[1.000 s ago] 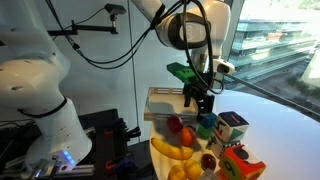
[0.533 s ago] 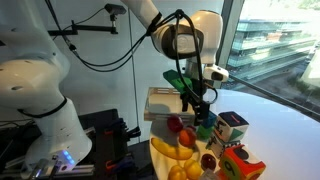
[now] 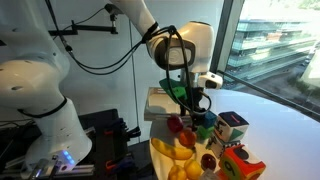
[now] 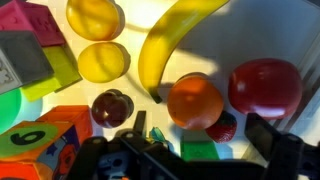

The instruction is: Put the toy orange on the tray

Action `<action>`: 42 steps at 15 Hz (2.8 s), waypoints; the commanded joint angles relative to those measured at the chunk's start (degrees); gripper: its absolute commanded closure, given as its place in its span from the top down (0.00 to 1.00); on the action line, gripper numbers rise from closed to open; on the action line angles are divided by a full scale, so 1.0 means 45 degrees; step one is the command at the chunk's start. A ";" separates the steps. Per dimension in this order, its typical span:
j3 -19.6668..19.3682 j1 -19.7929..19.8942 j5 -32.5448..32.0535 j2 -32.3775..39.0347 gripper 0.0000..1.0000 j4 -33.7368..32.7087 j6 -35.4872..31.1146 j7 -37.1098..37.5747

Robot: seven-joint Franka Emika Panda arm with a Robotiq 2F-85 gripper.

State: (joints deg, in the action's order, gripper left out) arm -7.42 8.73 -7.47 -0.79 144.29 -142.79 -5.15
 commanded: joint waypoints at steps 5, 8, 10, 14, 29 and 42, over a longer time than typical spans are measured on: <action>-0.0184 0.0015 -0.0012 0.0847 1.00 -0.0216 -0.0190 0.0153; -0.0232 0.0015 -0.0122 0.1169 1.00 -0.0317 -0.0271 0.0247; -0.0248 0.0016 -0.0090 0.1383 1.00 -0.0408 -0.0367 0.0214; -0.0262 0.0002 -0.0049 0.1758 1.00 -0.0630 -0.0545 0.0192; -0.0047 -0.0006 0.0330 0.2791 1.00 -0.1247 -0.0726 -0.0171; -0.0082 -0.0190 -0.0048 0.3452 1.00 -0.1815 -0.1066 0.0022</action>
State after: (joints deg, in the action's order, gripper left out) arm -7.62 8.21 -7.35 13.65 138.07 -147.62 -5.15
